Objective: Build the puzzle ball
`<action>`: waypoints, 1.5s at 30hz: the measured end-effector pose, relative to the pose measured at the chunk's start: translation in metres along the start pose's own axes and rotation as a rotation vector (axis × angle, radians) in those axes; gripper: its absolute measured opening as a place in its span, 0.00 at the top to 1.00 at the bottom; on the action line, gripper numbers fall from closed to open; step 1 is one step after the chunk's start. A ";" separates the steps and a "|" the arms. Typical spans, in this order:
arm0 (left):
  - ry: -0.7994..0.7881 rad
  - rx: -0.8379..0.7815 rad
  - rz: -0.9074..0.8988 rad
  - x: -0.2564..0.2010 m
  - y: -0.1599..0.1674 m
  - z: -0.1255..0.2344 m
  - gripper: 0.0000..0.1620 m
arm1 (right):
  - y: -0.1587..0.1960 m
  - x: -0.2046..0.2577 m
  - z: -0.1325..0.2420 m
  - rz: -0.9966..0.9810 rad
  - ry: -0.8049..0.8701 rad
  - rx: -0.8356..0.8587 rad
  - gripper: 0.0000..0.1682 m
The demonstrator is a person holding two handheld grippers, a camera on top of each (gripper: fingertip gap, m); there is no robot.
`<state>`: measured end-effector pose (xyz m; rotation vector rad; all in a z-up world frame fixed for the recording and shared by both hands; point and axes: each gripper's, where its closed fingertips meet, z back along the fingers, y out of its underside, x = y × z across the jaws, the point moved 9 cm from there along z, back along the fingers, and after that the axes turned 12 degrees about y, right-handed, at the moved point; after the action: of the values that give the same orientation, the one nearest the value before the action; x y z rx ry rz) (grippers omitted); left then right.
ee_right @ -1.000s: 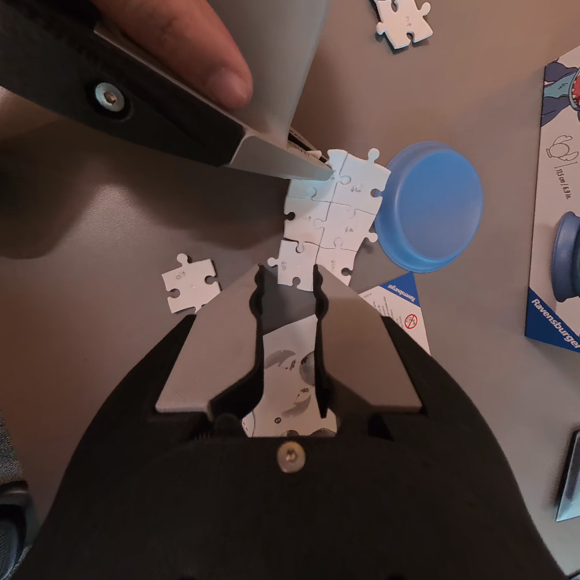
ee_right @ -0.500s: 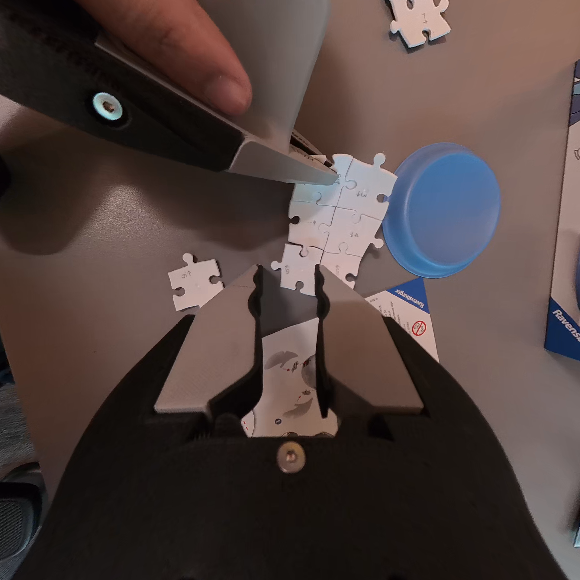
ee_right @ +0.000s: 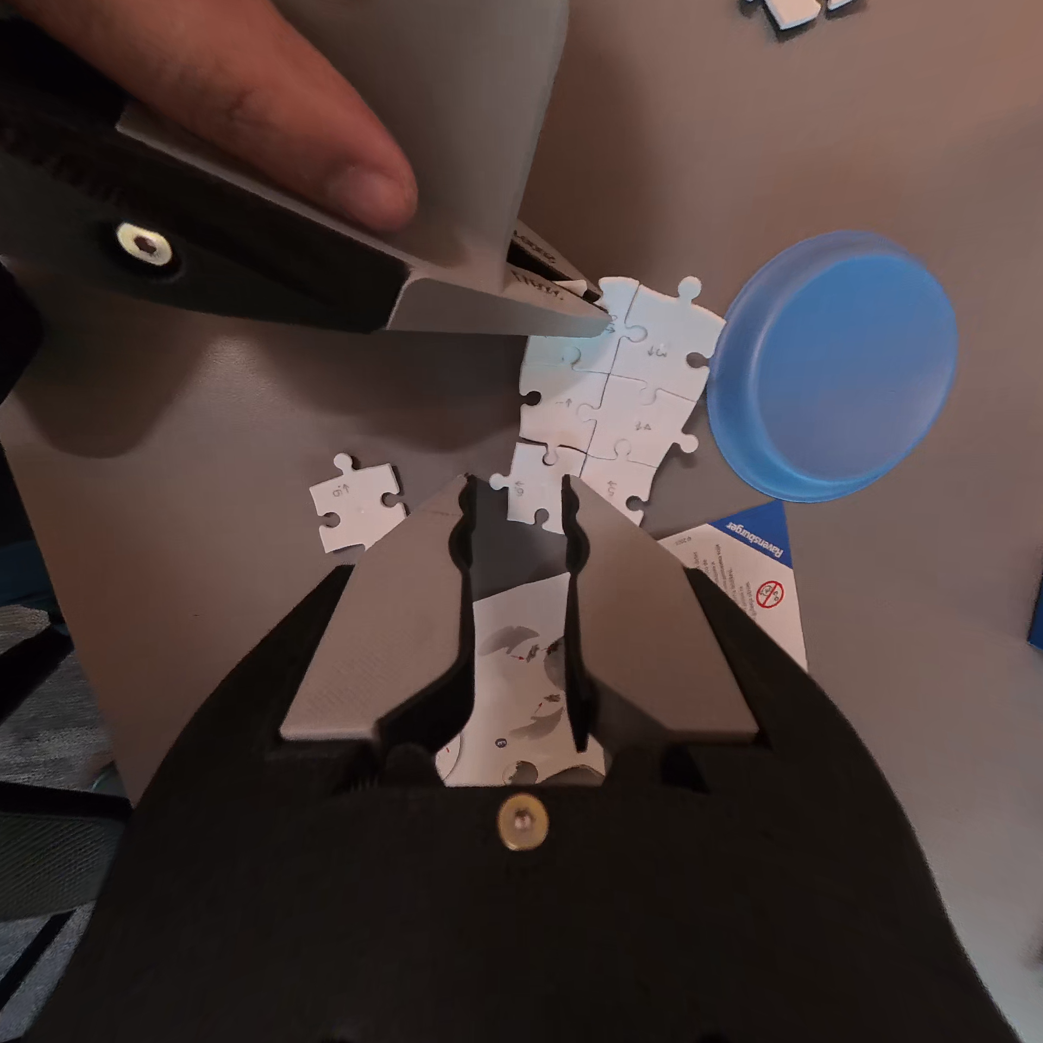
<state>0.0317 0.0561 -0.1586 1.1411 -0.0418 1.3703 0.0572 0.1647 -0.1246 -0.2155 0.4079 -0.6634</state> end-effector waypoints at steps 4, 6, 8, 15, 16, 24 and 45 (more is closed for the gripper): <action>0.004 -0.002 0.002 0.000 0.000 0.000 1.00 | -0.002 -0.001 0.000 0.024 -0.008 0.023 0.84; 0.005 -0.003 0.003 -0.001 0.000 0.000 1.00 | -0.004 -0.001 -0.001 0.033 -0.010 0.041 0.84; 0.004 -0.003 0.003 0.000 0.000 0.000 1.00 | -0.006 -0.001 -0.001 0.042 -0.015 0.067 0.83; 0.011 -0.001 0.004 0.000 0.000 0.000 1.00 | -0.018 0.000 -0.003 0.104 -0.042 0.186 0.81; 0.013 0.000 0.005 0.000 0.000 0.000 1.00 | -0.019 0.001 -0.003 0.115 -0.045 0.202 0.81; 0.013 0.000 0.012 0.000 0.000 0.000 1.00 | -0.021 0.000 -0.004 0.160 -0.057 0.198 0.82; 0.017 0.011 0.036 0.000 -0.002 0.001 1.00 | -0.038 -0.005 -0.012 0.281 -0.113 0.362 0.88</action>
<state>0.0338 0.0557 -0.1594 1.1425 -0.0434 1.4136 0.0271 0.1377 -0.1214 0.1472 0.1986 -0.4353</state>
